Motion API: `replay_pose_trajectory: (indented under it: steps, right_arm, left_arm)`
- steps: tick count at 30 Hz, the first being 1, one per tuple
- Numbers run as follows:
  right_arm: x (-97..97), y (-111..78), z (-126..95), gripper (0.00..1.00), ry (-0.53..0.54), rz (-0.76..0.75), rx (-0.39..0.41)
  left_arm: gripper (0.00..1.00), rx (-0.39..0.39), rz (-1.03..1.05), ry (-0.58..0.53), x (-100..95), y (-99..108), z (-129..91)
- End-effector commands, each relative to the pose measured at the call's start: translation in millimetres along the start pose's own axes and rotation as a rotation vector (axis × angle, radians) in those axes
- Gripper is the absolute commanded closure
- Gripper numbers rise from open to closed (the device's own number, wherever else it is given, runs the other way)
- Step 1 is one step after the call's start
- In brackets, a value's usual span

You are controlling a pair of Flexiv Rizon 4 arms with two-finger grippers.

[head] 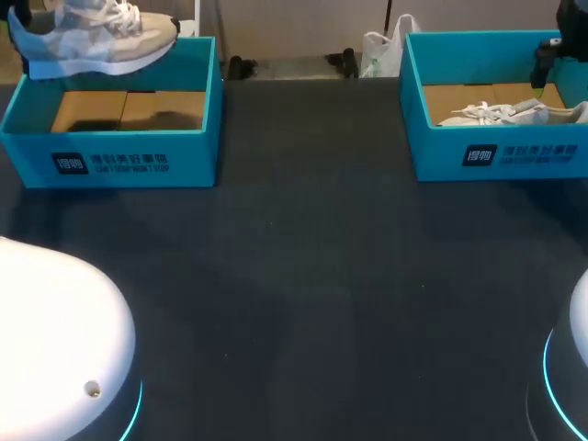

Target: Take the shoe out of the shoebox, open the shoe tongue, remove and reinsert the insole, then place the shoe into the shoebox

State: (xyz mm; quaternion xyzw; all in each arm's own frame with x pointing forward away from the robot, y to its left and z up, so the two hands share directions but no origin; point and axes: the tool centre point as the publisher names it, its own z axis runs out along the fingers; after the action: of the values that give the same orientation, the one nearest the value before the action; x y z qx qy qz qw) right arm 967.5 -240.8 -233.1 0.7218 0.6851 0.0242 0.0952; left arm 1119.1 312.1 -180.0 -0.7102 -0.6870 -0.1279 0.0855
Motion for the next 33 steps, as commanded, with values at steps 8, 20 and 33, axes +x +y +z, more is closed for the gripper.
replay_pose_trajectory:
  steps: [8,20,33]
  right_arm:
    - [-0.1,0.7,0,0.0,0.001,0.0,0.001]
    - [-0.1,0.7,0,0.0,0.001,0.0,0.001]
    - [-0.1,0.7,0,0.0,0.001,0.0,0.001]
  left_arm:
    - [1.0,-0.057,-0.04,-0.005,-0.4,-45,-25]
    - [1.0,-0.03,-0.03,0.001,-38.5,-92,-39]
    - [1.0,-0.03,-0.018,-0.004,-79.1,-149,-58]
